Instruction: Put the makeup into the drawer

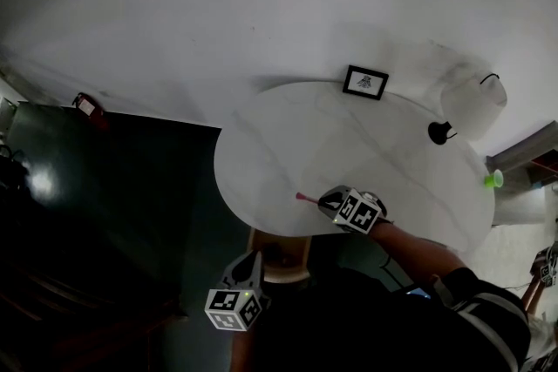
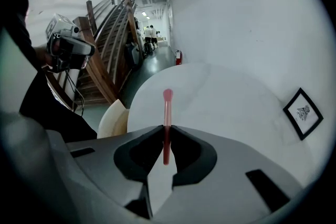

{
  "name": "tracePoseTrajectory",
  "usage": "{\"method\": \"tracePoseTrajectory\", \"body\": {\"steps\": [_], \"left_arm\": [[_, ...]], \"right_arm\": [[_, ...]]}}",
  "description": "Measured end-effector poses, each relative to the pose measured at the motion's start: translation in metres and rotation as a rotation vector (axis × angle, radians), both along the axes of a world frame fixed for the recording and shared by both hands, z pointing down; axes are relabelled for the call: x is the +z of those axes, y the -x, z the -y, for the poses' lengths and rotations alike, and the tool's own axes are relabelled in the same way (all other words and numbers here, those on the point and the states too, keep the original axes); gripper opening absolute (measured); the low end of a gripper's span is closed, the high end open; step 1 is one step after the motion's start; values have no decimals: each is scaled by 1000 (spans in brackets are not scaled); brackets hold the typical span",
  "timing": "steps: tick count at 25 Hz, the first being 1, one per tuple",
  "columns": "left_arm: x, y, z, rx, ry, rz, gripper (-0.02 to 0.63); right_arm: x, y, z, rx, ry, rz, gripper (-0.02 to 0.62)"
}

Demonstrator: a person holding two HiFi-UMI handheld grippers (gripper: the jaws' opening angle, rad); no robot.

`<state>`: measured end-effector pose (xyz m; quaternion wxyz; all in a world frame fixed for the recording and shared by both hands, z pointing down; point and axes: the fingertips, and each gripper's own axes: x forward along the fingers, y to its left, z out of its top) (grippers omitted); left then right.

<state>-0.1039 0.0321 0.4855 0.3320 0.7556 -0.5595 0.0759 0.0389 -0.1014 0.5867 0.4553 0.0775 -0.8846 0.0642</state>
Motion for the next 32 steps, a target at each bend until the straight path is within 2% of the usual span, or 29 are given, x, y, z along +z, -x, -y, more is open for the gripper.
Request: {"method": "tracePoseTrajectory", "body": {"steps": [14,26,32], "left_arm": [[10,12,-7,16,-17,-47,11],[24,28,-31,28,18,-57,11],[31,42,-48,51,35,-48,11]], "right_arm": [[-9,19,-49,-40,15,12,48],[-11,63,-81,-119,-5,50,48],[0,81,-101,-105,9,66,48]]}}
